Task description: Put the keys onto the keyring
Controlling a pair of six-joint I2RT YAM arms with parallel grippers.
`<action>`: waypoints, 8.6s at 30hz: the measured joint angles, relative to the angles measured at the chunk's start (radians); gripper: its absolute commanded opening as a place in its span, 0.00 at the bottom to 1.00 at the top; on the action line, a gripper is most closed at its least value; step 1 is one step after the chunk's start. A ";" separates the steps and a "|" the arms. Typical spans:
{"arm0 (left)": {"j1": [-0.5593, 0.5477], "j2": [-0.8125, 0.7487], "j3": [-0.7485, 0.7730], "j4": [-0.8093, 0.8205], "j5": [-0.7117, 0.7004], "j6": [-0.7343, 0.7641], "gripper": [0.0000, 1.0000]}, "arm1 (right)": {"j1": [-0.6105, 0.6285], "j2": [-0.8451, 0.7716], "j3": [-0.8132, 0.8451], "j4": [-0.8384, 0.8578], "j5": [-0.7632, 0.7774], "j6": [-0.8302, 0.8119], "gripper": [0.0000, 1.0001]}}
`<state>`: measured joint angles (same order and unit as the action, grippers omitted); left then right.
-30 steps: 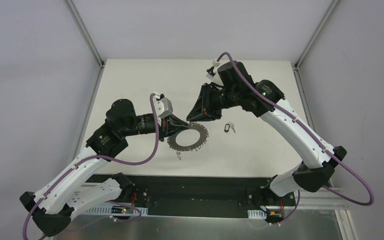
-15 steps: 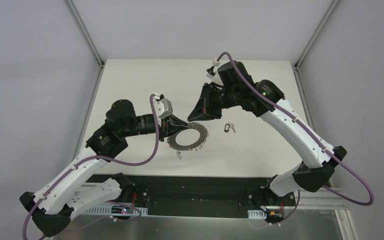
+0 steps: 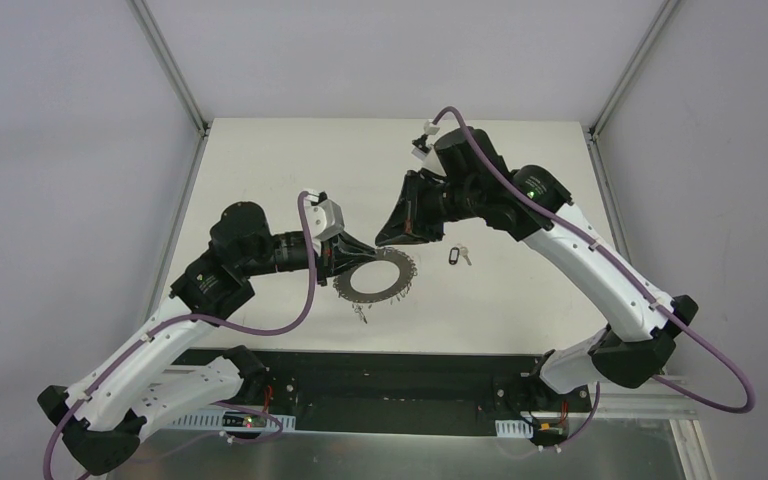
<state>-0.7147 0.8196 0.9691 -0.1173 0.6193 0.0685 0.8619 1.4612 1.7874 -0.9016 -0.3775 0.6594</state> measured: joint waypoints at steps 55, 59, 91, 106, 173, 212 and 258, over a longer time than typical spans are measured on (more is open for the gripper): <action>0.001 -0.063 -0.049 0.026 -0.125 -0.006 0.00 | 0.041 -0.137 -0.199 0.156 0.108 0.171 0.31; 0.001 -0.066 -0.050 0.029 -0.130 -0.006 0.00 | 0.041 -0.137 -0.201 0.167 0.109 0.184 0.30; 0.001 -0.082 -0.053 0.030 -0.131 -0.008 0.00 | 0.056 -0.114 -0.201 0.179 0.135 0.201 0.07; 0.002 -0.078 -0.054 0.031 -0.159 -0.032 0.00 | 0.079 -0.113 -0.167 0.169 0.174 0.189 0.00; 0.001 -0.039 0.166 0.080 0.081 -0.421 0.38 | 0.172 -0.264 -0.099 0.215 -0.084 -0.904 0.00; 0.001 -0.021 0.160 0.163 0.164 -0.452 0.32 | 0.172 -0.222 -0.035 0.241 -0.136 -0.899 0.00; 0.002 -0.066 0.095 0.277 0.217 -0.468 0.00 | 0.179 -0.233 -0.030 0.285 -0.177 -0.889 0.39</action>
<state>-0.7128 0.7540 1.0641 0.1600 0.8360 -0.4000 1.0405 1.2278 1.7576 -0.6170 -0.5545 -0.2298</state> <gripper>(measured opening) 0.006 0.388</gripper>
